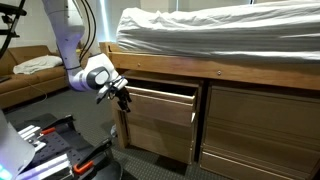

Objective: Close the top bedroom drawer

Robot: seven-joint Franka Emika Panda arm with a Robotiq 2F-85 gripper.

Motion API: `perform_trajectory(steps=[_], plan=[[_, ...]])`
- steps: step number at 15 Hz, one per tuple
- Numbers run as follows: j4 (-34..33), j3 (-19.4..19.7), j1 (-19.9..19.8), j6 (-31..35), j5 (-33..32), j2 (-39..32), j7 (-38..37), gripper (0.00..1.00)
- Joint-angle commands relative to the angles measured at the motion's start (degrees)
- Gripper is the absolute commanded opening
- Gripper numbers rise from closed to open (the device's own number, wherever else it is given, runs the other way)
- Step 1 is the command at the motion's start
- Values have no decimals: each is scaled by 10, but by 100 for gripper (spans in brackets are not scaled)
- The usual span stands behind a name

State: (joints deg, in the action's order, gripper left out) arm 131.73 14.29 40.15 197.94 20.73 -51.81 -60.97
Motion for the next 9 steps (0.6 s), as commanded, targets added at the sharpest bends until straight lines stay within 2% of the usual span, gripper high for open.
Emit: perform_trajectory(steps=[1,2,3,4,5,7,8,9], plan=[[-13,-100,-91,0,-17,32,49,100],[-12,-101,-91,0,-16,34,48,100],[-11,-40,-16,0,33,11,40,100],[-33,73,108,0,107,-38,35,100],[-4,-16,-9,0,42,2,43,100],[-4,-16,-9,0,42,2,43,100],[-7,-87,-101,-25,-13,27,49,100],[-5,-92,-114,-1,-78,21,11,100]])
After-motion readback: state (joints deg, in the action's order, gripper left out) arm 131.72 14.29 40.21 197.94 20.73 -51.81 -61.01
